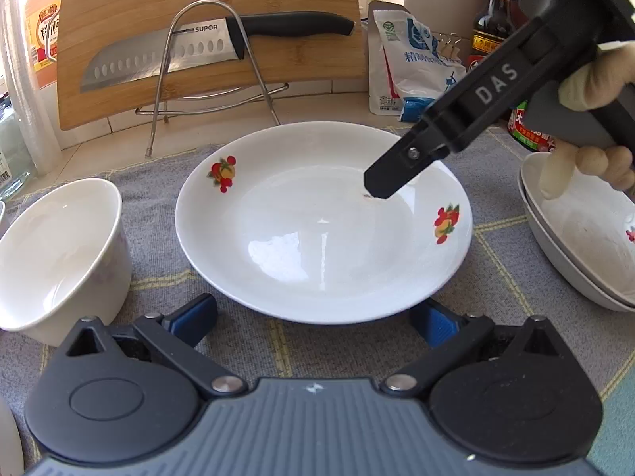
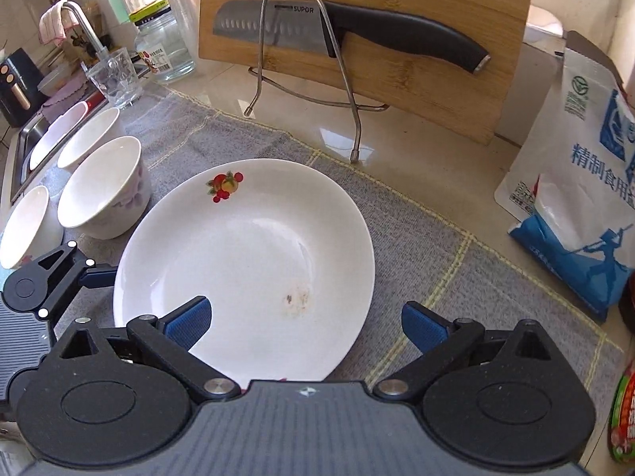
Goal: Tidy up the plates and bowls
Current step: 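Move the right tool toward the white plate with red flower print, then close the right gripper on the flower-print plate's rim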
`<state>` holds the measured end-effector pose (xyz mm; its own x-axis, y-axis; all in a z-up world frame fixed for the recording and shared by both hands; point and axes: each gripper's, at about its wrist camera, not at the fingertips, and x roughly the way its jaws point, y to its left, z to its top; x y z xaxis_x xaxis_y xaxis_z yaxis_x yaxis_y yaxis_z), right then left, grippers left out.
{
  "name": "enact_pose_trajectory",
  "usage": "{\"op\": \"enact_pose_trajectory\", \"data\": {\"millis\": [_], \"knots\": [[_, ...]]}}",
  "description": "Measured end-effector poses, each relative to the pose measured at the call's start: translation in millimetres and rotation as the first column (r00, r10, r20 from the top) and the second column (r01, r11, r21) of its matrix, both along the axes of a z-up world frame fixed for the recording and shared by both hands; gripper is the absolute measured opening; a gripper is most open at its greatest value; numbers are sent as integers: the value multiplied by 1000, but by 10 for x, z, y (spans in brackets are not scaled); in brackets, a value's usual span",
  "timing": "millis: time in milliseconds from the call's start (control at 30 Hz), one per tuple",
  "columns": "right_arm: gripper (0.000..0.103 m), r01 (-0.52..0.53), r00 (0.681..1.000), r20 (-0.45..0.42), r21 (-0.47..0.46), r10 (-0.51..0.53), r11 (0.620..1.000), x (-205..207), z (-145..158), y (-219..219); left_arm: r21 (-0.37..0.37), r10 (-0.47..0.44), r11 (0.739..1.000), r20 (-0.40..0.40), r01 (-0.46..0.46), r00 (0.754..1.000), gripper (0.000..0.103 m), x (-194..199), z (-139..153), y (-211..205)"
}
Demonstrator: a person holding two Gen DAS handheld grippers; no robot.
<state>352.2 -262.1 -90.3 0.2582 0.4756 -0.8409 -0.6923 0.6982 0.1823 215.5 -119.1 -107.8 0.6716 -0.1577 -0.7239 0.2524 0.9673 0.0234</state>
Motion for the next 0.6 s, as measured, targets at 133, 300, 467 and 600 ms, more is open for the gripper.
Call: {"op": "enact_pose_trajectory", "data": {"millis": [133,300,467,600], "knots": [[103,-66,997,-38,12,67,998,175,-77,93,-2,-12,1000,9,12,1000,103,-8,-2,4],[103,-123,987,-91,72,129,990,362,-127,172,-7,-11,1000,23,11,1000,103,-18,-7,0],[103,-144,980,-119,114,158,983,491,-129,217,-10,-19,1000,36,19,999,103,-36,-12,5],[100,-167,976,-118,119,181,979,547,-117,278,-12,-31,999,37,31,999,102,-22,-9,7]]}}
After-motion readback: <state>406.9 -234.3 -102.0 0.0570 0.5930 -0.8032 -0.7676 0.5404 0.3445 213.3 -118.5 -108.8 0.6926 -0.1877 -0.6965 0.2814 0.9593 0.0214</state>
